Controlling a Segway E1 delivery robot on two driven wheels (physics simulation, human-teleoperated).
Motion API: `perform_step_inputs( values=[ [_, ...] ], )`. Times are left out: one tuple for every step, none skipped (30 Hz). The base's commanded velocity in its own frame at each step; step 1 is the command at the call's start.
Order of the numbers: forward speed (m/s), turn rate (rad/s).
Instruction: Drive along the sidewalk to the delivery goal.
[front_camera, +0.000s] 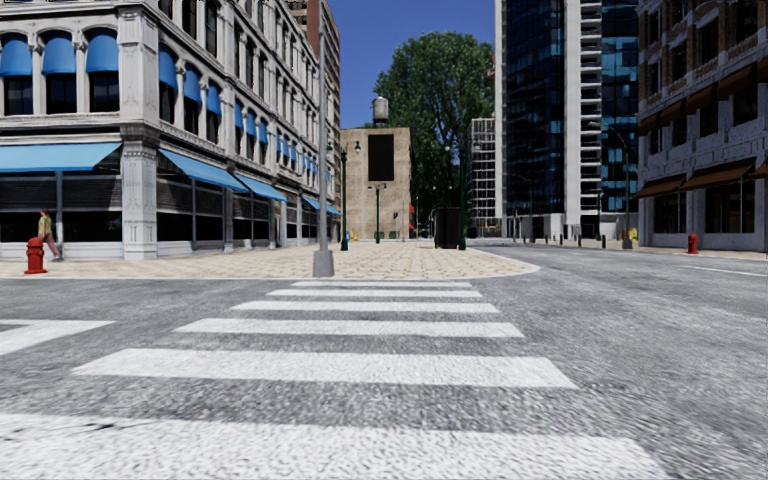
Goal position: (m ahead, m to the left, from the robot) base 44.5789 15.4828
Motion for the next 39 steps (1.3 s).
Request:
perform_step_inputs(
  values=[
    [1.39,0.0],
    [1.41,0.0],
    [1.46,0.0],
    [1.46,0.0],
    [1.48,0.0],
    [1.5,0.0],
    [1.5,0.0],
    [1.51,0.0],
    [1.52,0.0],
    [1.53,0.0],
    [1.53,0.0],
    [1.54,0.0],
    [1.54,0.0],
    [1.54,0.0],
    [1.54,0.0],
    [1.54,0.0],
    [2.0,0.0],
    [2.0,0.0],
    [2.0,0.0],
    [2.0,0.0],
    [2.0,0.0],
    [2.0,0.0],
    [2.0,0.0],
    [2.0,0.0],
    [2.0,0.0],
    [2.0,0.0],
    [2.0,0.0],
    [2.0,0.0],
    [2.0,0.0],
    [2.0,0.0],
    [2.0,0.0],
    [2.0,0.0],
    [2.0,0.0],
    [2.0,0.0],
    [2.0,0.0],
    [2.0,0.0],
    [2.0,0.0],
    [2.0,0.0],
    [2.0,0.0]
  ],
)
